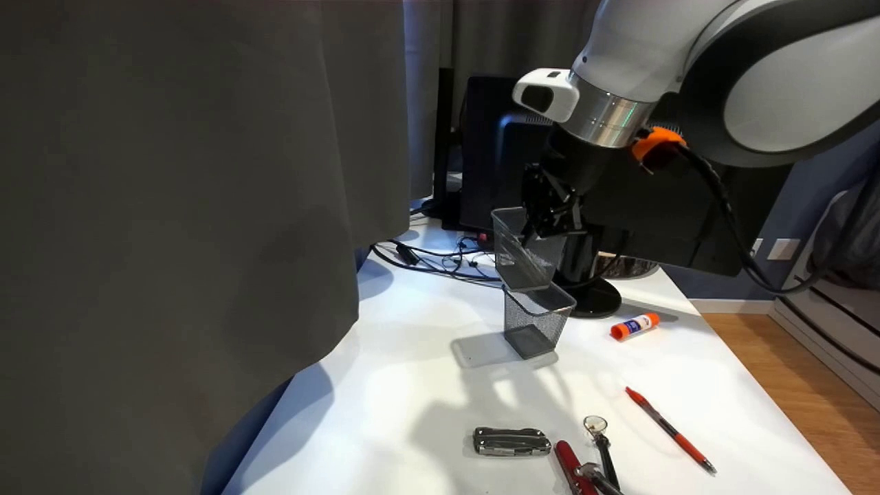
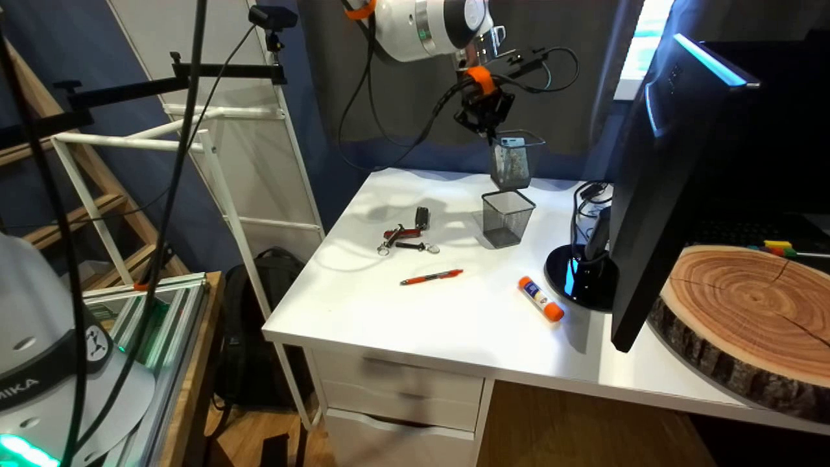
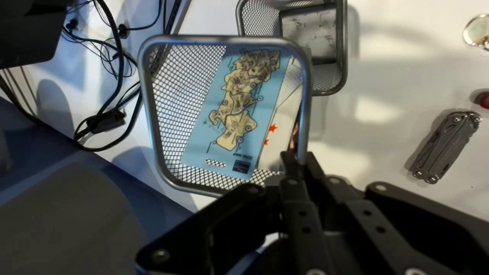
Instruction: Pick up the desktop pen and pencil basket with a sachet inside and put it inside the empty desktop pen and pencil basket on the desk
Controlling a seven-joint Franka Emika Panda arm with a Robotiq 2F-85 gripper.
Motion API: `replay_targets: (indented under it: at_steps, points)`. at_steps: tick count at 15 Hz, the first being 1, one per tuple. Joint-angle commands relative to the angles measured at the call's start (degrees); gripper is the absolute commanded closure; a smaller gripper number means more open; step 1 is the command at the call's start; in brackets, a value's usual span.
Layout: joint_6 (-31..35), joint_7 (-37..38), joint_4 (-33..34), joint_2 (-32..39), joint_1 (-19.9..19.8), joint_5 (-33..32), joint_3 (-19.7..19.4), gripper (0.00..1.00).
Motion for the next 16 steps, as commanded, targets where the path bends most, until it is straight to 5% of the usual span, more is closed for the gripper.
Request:
replay_targets:
  at_steps: [1, 6, 16]
  points:
    - [-2.3, 3.4, -3.0, -3.6, 1.2, -1.8, -1.1, 0.98]
    - [-2.0, 4.6, -3.8, -3.5, 0.7, -4.5, -2.3, 0.98]
    - [-0.7, -6.9, -2.6, 0.6, -2.5, -2.6, 0.2, 0.98]
